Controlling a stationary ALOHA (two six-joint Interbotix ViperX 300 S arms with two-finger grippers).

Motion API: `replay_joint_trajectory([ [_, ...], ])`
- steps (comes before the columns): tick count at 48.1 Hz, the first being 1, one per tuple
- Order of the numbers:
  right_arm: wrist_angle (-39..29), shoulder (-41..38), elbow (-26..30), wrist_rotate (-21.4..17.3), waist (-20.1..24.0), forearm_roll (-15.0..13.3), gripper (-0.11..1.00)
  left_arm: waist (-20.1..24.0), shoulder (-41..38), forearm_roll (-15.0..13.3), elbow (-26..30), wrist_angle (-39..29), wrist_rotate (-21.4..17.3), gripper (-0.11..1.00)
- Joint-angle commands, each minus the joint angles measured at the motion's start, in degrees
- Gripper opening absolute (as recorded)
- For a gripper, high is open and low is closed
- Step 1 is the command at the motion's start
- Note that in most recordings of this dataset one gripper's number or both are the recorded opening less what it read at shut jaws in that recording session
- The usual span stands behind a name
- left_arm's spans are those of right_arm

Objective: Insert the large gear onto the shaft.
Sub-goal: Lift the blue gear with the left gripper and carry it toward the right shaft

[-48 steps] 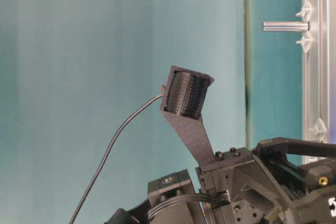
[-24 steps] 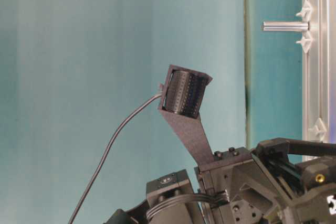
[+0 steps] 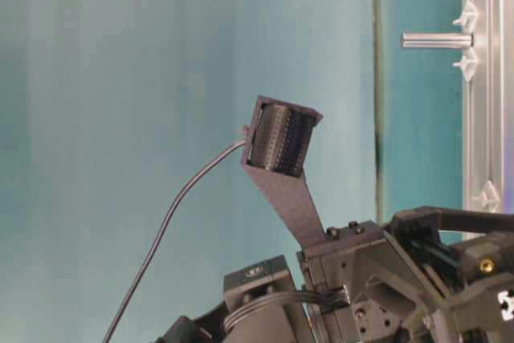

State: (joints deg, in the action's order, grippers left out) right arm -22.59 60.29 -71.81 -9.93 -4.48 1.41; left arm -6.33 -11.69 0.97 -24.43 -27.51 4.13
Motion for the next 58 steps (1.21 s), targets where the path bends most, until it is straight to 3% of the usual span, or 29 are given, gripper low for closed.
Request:
replay_joint_trajectory([
  [1,0.44,-0.09,0.53,-0.44,0.0,0.09,0.08,0.18,2.72,0.18,1.85,0.26,-0.7,0.79],
  [19,0.44,0.7,0.18,-0.53,0.0,0.09,0.08,-0.18,4.92,0.18,6.33,-6.33,-4.75,0.79],
  [37,0.53,0.97,-0.18,-0.53,0.0,0.0,0.08,0.26,5.71,0.18,13.8,-11.34,-12.57,0.79],
  [58,3.69,1.05,-0.97,-0.53,-0.09,0.0,0.08,7.12,2.46,0.62,21.62,-13.8,-22.41,0.79],
])
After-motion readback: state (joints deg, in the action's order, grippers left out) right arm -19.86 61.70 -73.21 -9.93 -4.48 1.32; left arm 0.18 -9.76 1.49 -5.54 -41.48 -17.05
